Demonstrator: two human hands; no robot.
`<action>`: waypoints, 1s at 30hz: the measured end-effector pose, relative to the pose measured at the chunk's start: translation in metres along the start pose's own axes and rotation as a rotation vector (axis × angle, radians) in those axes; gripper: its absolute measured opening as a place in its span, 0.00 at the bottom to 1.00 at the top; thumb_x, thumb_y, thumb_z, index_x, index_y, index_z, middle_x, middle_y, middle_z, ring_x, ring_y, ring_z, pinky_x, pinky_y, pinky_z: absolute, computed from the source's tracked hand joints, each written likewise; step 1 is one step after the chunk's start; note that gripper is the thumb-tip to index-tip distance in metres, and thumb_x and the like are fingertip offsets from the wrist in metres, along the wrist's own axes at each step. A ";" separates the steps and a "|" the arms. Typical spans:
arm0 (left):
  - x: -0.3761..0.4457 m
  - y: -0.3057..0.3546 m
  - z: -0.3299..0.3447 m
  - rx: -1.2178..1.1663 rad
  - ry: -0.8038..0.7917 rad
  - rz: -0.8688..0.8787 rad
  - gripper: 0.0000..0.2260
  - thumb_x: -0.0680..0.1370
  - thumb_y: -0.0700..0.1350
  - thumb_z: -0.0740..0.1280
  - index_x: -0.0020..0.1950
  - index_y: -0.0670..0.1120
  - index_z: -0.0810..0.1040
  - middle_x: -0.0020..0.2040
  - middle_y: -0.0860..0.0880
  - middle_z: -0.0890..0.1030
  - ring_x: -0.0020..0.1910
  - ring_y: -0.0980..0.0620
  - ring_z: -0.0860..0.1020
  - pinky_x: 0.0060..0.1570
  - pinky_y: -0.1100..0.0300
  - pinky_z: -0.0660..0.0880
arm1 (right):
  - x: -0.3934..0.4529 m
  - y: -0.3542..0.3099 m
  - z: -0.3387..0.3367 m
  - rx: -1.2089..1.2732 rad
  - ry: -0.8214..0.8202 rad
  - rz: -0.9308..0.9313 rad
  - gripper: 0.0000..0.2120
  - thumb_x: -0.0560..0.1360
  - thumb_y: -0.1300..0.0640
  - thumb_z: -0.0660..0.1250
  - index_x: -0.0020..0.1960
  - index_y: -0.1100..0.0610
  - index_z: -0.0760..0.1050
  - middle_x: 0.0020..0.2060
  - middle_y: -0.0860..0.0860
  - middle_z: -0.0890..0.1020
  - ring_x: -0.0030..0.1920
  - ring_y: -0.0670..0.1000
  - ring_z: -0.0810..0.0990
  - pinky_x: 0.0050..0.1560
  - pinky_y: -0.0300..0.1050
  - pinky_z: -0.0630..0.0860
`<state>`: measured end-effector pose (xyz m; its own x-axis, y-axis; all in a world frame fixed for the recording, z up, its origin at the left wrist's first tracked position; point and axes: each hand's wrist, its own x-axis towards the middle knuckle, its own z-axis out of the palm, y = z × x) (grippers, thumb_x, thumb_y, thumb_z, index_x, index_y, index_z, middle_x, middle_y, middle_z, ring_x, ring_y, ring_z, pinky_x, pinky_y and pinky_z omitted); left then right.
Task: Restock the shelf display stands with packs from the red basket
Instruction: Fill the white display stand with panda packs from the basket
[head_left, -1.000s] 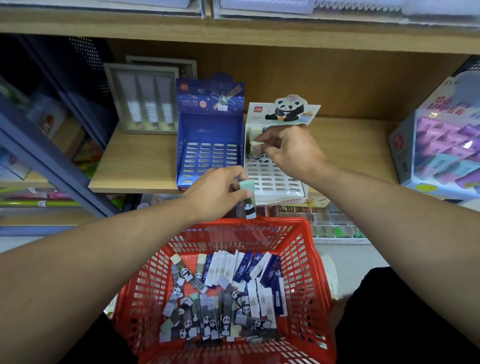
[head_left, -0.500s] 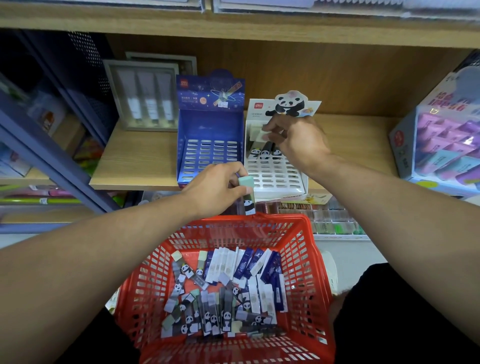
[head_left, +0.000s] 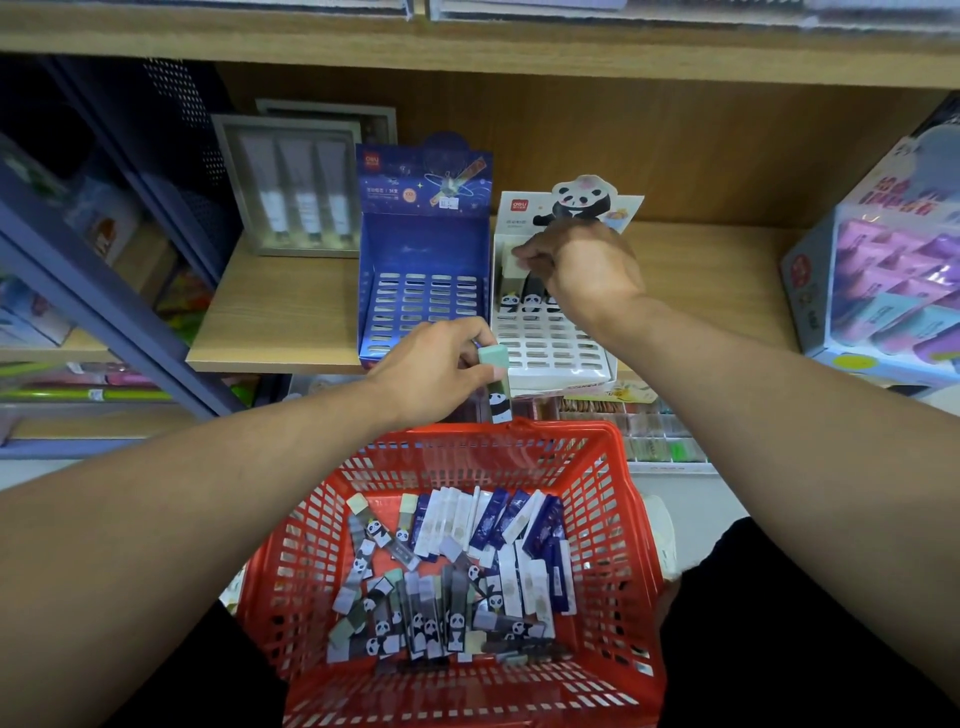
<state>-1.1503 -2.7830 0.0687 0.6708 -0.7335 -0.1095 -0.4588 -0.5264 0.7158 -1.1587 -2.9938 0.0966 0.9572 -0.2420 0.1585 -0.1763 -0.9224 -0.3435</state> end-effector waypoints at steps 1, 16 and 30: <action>0.000 0.000 0.000 0.003 0.005 0.002 0.05 0.79 0.50 0.70 0.51 0.52 0.76 0.40 0.55 0.85 0.41 0.55 0.83 0.48 0.47 0.80 | 0.001 0.000 0.000 -0.061 -0.005 -0.005 0.12 0.81 0.58 0.64 0.60 0.47 0.82 0.56 0.47 0.83 0.55 0.52 0.81 0.51 0.40 0.73; 0.003 0.007 -0.004 -0.197 0.089 -0.033 0.05 0.79 0.48 0.71 0.51 0.51 0.76 0.40 0.53 0.85 0.38 0.52 0.83 0.43 0.51 0.80 | -0.018 -0.014 -0.011 0.271 -0.208 -0.013 0.08 0.77 0.46 0.70 0.55 0.46 0.80 0.44 0.46 0.84 0.42 0.45 0.82 0.44 0.45 0.79; 0.006 0.002 0.008 0.043 0.052 -0.001 0.25 0.77 0.55 0.71 0.71 0.54 0.67 0.65 0.57 0.77 0.61 0.58 0.76 0.61 0.54 0.76 | -0.022 0.012 -0.024 0.516 -0.094 0.110 0.03 0.79 0.57 0.69 0.52 0.50 0.79 0.43 0.52 0.84 0.41 0.54 0.85 0.42 0.54 0.83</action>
<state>-1.1517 -2.7918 0.0637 0.7001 -0.7103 -0.0729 -0.4825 -0.5459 0.6850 -1.1872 -3.0070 0.1112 0.9601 -0.2789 0.0206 -0.1636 -0.6200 -0.7674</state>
